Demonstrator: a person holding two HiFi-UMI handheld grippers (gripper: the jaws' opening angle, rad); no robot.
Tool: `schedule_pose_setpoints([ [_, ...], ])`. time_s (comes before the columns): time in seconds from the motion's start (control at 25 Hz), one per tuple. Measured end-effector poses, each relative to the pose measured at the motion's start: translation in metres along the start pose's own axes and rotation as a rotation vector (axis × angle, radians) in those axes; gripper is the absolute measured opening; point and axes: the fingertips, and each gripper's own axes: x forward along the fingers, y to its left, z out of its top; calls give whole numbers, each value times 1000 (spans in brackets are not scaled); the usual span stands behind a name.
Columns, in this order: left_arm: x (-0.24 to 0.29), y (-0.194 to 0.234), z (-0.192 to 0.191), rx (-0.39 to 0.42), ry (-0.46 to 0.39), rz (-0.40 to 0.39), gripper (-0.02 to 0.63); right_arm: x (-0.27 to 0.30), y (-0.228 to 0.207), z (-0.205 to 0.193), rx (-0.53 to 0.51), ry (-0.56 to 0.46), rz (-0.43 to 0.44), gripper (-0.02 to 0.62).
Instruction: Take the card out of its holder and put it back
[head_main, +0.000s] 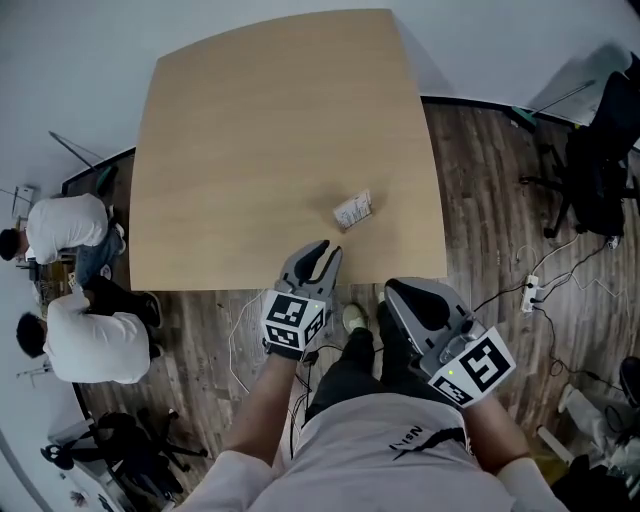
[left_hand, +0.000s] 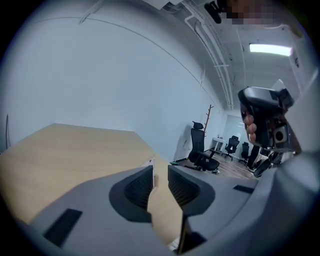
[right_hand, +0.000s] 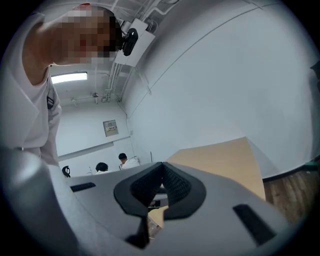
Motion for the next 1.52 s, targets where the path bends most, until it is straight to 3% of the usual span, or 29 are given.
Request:
schedule_pose_setpoints([
  [0.32,47,43,-36,5,67,16,109,27,-35,-18,48,44,28,12],
  [0.64,81,54,-49,42,92,-56,115,39,-56,-44,94,111,32,12],
  [1.12,87,43,-49,67,77,-140,41,37,-60,-60,120,150,30,12],
  [1.52,86,40,-28,66,40,-129,25,30,-59,-54,112,139,29,12],
])
